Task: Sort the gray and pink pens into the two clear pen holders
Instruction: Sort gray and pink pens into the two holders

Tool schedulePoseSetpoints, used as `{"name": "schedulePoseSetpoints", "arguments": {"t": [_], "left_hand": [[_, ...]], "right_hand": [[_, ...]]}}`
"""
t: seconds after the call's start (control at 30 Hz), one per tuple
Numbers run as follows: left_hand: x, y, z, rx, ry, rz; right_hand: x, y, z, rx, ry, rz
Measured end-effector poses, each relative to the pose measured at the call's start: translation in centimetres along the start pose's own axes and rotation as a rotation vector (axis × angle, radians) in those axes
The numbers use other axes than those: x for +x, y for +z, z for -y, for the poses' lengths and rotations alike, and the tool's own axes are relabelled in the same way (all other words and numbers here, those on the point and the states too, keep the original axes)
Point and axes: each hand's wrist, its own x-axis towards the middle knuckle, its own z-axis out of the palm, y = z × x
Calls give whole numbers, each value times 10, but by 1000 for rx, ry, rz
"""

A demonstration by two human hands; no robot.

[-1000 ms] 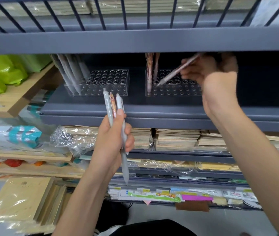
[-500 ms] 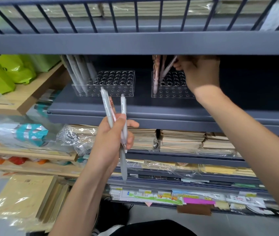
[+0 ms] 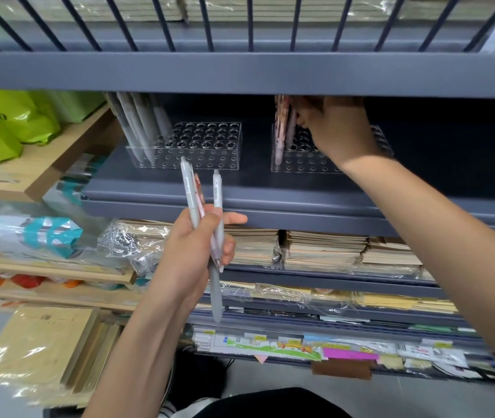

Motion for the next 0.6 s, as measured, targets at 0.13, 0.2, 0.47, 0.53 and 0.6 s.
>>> {"name": "schedulePoseSetpoints", "arguments": {"t": [0.13, 0.2, 0.47, 0.53, 0.6], "left_hand": [[0, 2, 0, -3, 15, 25], [1, 2, 1, -5, 27, 32], [3, 5, 1, -17, 37, 72], [3, 6, 1, -20, 32, 72], [3, 7, 1, -23, 26, 69]], "right_hand": [[4, -1, -2, 39, 7, 27], [4, -1, -4, 66, -25, 40], [10, -1, -13, 36, -17, 75], [12, -1, -16, 67, 14, 80], [13, -1, -18, 109, 46, 83]]}}
